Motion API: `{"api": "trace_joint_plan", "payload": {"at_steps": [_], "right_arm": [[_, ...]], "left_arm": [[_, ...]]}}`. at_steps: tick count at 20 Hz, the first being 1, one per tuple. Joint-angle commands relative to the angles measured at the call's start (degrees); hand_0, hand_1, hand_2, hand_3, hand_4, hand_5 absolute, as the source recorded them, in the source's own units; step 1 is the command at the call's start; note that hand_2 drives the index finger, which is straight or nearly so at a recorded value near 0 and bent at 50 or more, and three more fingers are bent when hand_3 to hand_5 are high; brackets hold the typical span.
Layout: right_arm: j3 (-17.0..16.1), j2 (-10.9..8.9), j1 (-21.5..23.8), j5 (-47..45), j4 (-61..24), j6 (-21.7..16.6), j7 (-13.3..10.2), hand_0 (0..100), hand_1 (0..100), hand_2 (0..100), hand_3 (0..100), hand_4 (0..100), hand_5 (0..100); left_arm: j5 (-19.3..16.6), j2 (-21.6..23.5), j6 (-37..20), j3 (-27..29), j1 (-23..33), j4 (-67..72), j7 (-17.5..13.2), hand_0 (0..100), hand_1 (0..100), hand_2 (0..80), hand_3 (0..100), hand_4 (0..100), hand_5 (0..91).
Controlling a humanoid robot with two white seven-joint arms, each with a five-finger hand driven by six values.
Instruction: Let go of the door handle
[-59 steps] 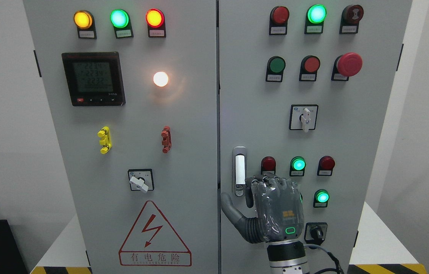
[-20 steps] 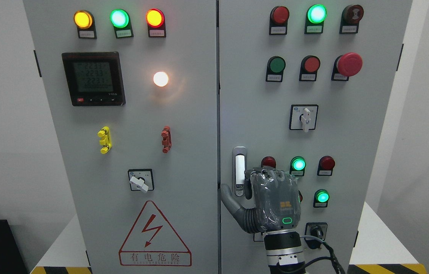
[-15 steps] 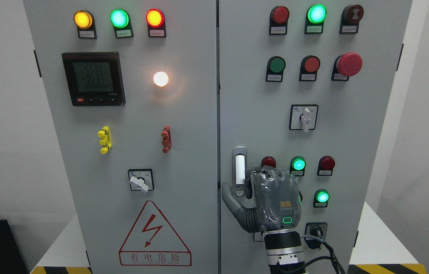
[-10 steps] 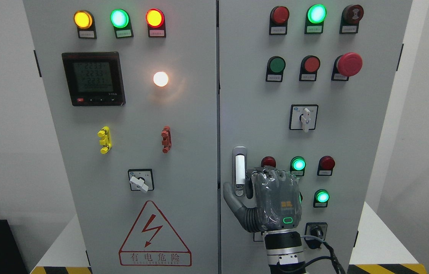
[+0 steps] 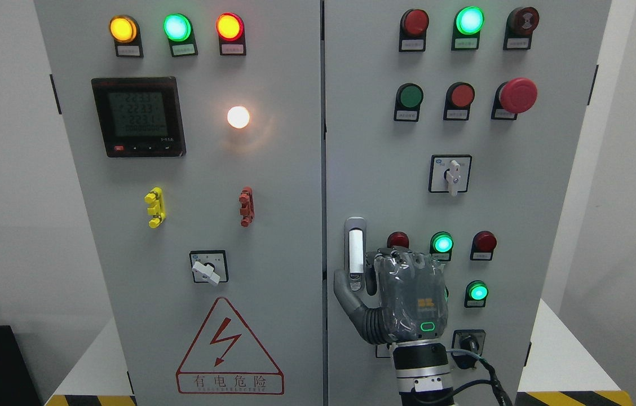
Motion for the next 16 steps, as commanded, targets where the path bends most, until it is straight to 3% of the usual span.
{"api": "trace_joint_plan", "payload": {"at_steps": [1, 16], "right_arm": [[-0.2, -0.02, 0.2, -0.1, 0.3, 0.0, 0.2, 40, 47, 96, 100, 92, 99], [-1.9, -0.02, 0.3, -1.2, 0.2, -0.1, 0.2, 42, 47, 96, 100, 92, 99]], "left_arm": [[0.0, 0.0, 0.0, -0.8, 0.0, 1.1, 0.0, 12, 39, 0.0, 0, 0, 0.0], [0.0, 0.0, 0.0, -0.8, 0.0, 1.1, 0.0, 12, 39, 0.0, 0, 0, 0.0]]}}
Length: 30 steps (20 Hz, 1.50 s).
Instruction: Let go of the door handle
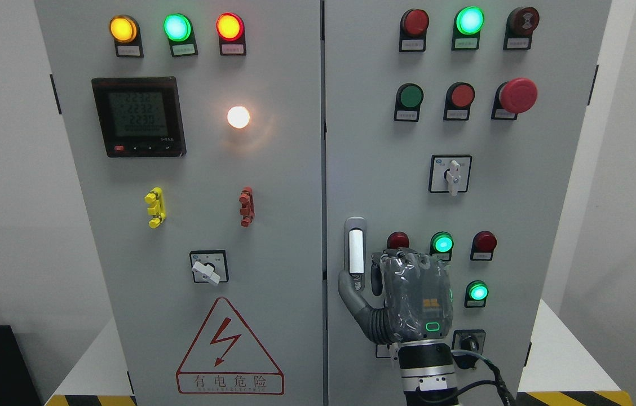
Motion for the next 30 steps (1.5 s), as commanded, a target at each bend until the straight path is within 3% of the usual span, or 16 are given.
{"api": "trace_joint_plan", "payload": {"at_steps": [1, 30], "right_arm": [[-0.8, 0.07, 0.0, -1.0, 0.0, 0.0, -0.1, 42, 47, 96, 100, 92, 99], [-2.7, -0.01, 0.2, -1.3, -1.7, 1.1, -0.9, 43, 47, 96, 100, 93, 99]], "left_arm": [[0.0, 0.0, 0.0, -0.8, 0.0, 1.1, 0.0, 12, 39, 0.0, 0, 0, 0.0], [0.0, 0.0, 0.0, -0.8, 0.0, 1.1, 0.0, 12, 39, 0.0, 0, 0, 0.0]]}}
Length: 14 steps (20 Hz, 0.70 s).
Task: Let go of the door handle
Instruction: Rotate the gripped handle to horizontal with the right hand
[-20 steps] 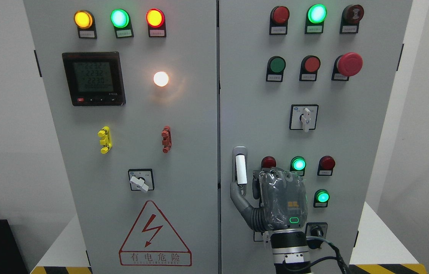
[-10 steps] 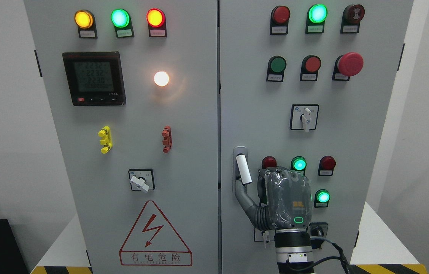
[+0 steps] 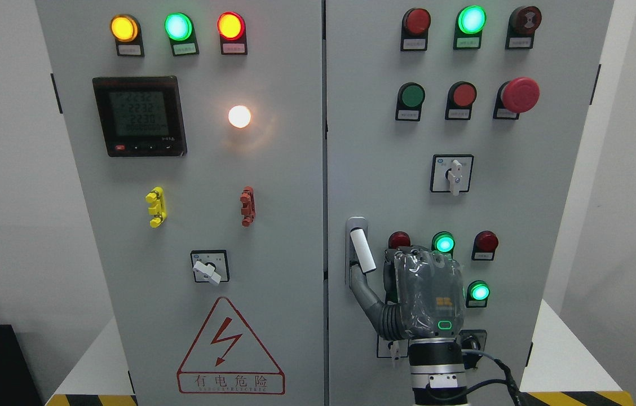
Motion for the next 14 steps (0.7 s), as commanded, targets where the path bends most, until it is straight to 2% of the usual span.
{"api": "trace_joint_plan", "payload": {"at_steps": [1, 6, 14], "right_arm": [[-1.1, 0.03, 0.3, 0.0, -1.5, 0.1, -0.2, 43, 48, 97, 100, 93, 99], [-2.1, -0.58, 1.2, 0.0, -2.1, 0.1, -0.2, 43, 48, 97, 100, 93, 99], [-2.1, -0.23, 1.2, 0.0, -2.3, 0.1, -0.2, 43, 49, 97, 100, 93, 99]], "left_arm": [[0.0, 0.0, 0.0, -0.8, 0.0, 1.1, 0.0, 12, 39, 0.0, 0, 0, 0.0], [0.0, 0.0, 0.0, -0.8, 0.0, 1.1, 0.0, 12, 39, 0.0, 0, 0, 0.0], [0.0, 0.0, 0.0, -0.8, 0.0, 1.1, 0.0, 12, 39, 0.0, 0, 0, 0.0]]}}
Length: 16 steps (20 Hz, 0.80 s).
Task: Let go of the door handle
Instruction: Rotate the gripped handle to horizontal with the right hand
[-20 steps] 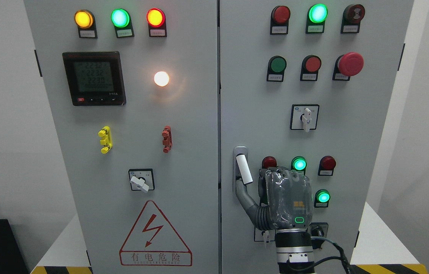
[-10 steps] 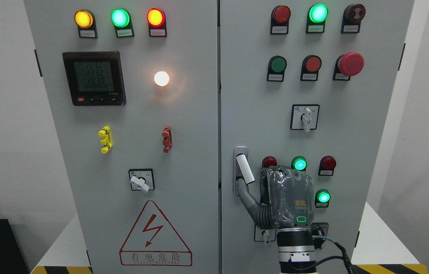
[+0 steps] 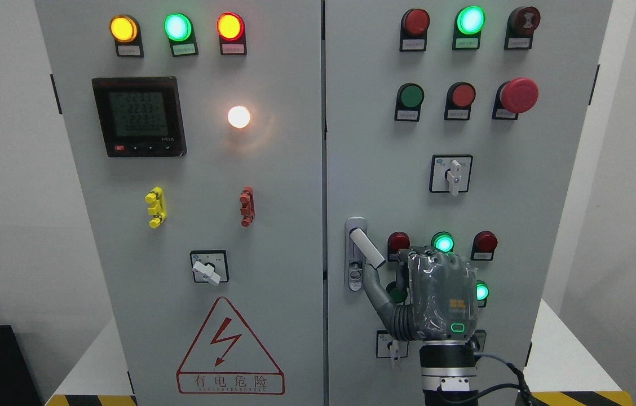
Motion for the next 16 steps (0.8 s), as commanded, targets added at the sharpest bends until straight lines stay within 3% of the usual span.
{"api": "trace_joint_plan", "payload": {"at_steps": [1, 16], "right_arm": [[-0.4, -0.1, 0.0, 0.0, -0.7, 0.0, 0.1, 43, 49, 97, 100, 93, 99], [-1.1, -0.19, -0.4, 0.0, -0.9, -0.1, 0.0, 43, 48, 97, 100, 93, 99]], "left_arm": [[0.0, 0.0, 0.0, -0.8, 0.0, 1.1, 0.0, 12, 39, 0.0, 0, 0, 0.0], [0.0, 0.1, 0.0, -0.8, 0.0, 1.1, 0.0, 12, 39, 0.0, 0, 0, 0.0]]}}
